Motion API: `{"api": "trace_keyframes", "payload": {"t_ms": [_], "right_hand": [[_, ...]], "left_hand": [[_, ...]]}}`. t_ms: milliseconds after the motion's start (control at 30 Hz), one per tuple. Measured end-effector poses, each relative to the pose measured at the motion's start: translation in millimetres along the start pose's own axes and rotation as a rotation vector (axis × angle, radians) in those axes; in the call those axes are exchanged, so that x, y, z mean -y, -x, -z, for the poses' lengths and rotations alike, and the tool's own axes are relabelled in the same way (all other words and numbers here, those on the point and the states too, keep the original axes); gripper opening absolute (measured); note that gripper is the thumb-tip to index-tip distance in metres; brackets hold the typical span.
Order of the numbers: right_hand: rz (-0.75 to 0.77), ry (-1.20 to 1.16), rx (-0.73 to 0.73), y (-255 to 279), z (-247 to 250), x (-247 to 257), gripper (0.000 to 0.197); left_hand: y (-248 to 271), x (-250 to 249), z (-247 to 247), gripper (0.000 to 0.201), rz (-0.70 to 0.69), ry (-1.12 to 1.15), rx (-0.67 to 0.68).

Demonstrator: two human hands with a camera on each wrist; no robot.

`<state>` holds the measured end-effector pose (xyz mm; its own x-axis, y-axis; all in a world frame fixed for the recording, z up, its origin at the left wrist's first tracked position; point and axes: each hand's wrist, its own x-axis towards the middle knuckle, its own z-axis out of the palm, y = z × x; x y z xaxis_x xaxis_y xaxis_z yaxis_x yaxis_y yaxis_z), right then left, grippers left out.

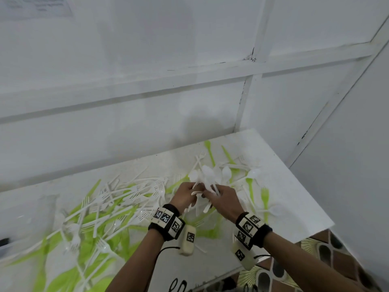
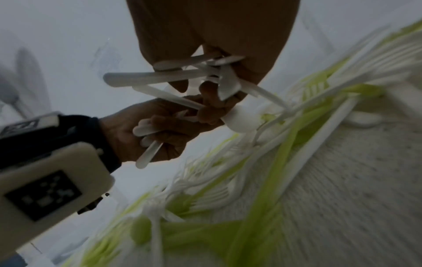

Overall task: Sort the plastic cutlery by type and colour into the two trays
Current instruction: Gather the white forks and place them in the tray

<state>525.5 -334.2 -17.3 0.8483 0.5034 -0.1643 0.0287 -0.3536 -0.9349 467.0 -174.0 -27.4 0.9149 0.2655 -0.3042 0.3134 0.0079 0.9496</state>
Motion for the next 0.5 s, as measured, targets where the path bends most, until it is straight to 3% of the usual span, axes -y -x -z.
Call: {"api": "trace_keyframes", "payload": {"t_ms": [167, 267, 400, 500], "right_hand": [[-0.036, -0.146, -0.018, 1.7, -6.0, -0.6, 0.019], [-0.048, -0.308, -0.021, 2.6, -14.2, 5.2, 0.015], [-0.076, -0.39, -0.086, -3.5, -17.8, 10.5, 0.02], [-0.024, -0.238, -0.083, -9.8, -6.2, 6.5, 0.013]], "left_hand": [[6.0, -2.4, -7.9, 0.032, -0.045, 0.12, -0.111], [4.3, 0.7, -16.9, 0.02, -0.129, 0.218, -0.176], [2.2, 5.6, -19.6, 0.027, -0.278, 0.013, -0.345], [-2.7, 8.7, -7.8, 0.023, -0.336, -0.101, -0.517]]}}
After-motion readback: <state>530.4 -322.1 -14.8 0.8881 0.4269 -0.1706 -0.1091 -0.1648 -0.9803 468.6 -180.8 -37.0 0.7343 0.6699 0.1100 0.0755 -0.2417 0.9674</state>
